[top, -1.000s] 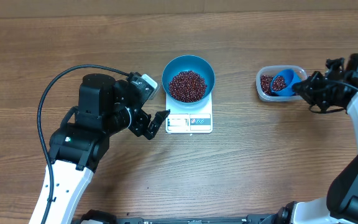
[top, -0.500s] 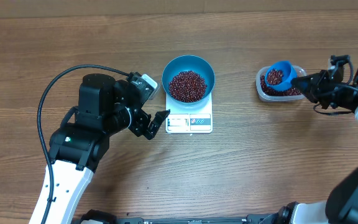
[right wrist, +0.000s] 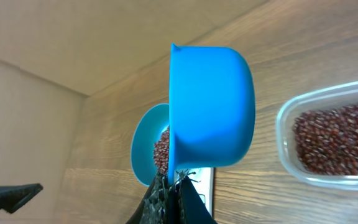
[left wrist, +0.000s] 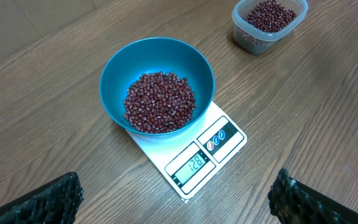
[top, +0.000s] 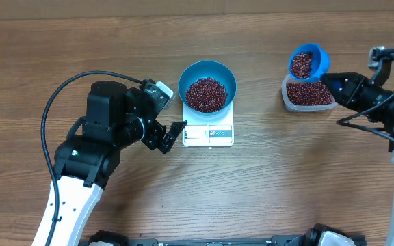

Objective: Scoop item into bowl and weigh 150g on scale
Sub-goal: 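Scoop beans from the plastic container and lift with the right gripper, then carry the filled scoop leftward over the teal bowl with the right gripper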

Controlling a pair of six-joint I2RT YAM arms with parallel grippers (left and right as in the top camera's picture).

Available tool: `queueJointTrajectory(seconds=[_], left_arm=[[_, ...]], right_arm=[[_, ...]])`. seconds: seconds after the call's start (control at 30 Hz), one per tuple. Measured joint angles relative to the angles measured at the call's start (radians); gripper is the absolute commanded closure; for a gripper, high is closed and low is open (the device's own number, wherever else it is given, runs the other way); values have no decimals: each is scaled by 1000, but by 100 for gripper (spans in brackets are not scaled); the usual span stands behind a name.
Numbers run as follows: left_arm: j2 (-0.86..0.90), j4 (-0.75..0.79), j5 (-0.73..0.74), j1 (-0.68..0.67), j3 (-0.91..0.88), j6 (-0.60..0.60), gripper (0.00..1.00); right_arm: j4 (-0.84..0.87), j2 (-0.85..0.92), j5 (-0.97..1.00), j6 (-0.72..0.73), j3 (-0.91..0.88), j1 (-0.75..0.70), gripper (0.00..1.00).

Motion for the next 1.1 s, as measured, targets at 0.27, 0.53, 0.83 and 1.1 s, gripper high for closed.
queueJointTrajectory(seconds=[0.27, 0.53, 0.83, 1.1], left_arm=[[0, 0, 0, 0, 0, 0, 0], [0, 0, 0, 0, 0, 0, 0], [0, 0, 0, 0, 0, 0, 0], [0, 0, 0, 0, 0, 0, 0]], right_arm=[[70, 0, 78, 48, 0, 133, 96], [116, 0, 231, 112, 0, 303, 96], [154, 0, 427, 149, 0, 466, 96], [174, 14, 483, 209, 0, 515, 96]])
